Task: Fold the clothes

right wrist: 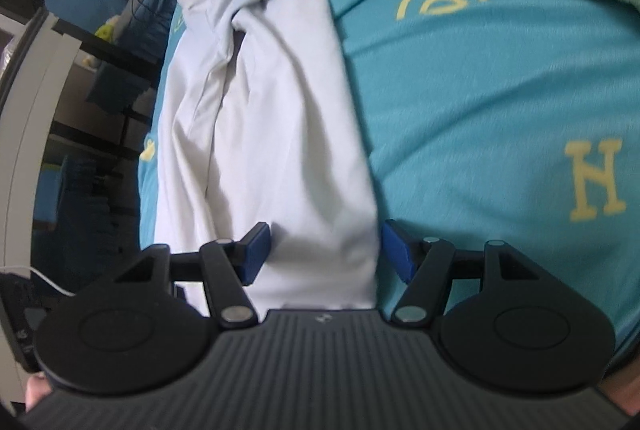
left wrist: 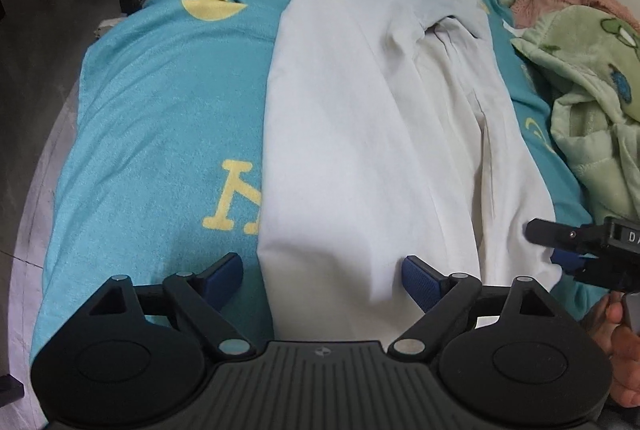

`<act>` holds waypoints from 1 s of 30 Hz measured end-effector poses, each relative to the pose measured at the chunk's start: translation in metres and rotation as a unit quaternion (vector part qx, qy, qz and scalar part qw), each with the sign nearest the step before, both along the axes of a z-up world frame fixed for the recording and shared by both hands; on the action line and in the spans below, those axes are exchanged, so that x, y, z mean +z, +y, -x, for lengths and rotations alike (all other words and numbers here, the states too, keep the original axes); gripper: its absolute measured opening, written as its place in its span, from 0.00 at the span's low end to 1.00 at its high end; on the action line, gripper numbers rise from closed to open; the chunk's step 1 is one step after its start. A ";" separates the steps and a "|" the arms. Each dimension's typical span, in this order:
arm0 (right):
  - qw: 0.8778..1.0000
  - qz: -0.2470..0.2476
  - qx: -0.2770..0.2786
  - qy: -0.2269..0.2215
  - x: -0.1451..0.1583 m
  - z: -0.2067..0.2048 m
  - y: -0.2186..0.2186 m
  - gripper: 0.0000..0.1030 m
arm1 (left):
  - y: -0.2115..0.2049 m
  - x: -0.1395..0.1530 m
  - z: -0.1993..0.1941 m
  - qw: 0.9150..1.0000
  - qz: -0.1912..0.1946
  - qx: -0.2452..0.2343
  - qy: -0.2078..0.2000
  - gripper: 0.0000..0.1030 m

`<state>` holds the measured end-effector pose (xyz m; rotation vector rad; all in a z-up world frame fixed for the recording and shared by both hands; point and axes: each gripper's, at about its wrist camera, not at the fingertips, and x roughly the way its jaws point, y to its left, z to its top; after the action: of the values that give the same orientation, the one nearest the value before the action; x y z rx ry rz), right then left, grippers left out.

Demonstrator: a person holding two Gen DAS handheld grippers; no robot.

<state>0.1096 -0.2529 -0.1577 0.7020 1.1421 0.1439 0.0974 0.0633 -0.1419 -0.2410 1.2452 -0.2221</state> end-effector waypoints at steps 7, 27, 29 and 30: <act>0.996 0.020 0.075 0.039 0.004 0.023 0.034 0.63 | -0.010 -0.010 0.015 0.992 0.059 -0.068 0.093 0.87; 0.983 0.105 0.119 -0.090 0.117 0.079 0.028 0.08 | 0.001 0.103 0.080 0.988 0.136 -0.054 -0.048 0.11; 0.982 0.102 0.110 -0.113 0.133 0.085 0.028 0.08 | -0.001 0.127 0.087 0.986 0.144 -0.047 -0.075 0.10; 0.982 0.101 0.107 -0.122 0.139 0.089 0.027 0.08 | -0.002 0.138 0.093 0.985 0.144 -0.046 -0.085 0.10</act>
<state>0.0205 -0.2255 -0.0188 0.3685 0.9766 0.2835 0.0049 0.0612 -0.0039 -0.4065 1.0531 -0.4943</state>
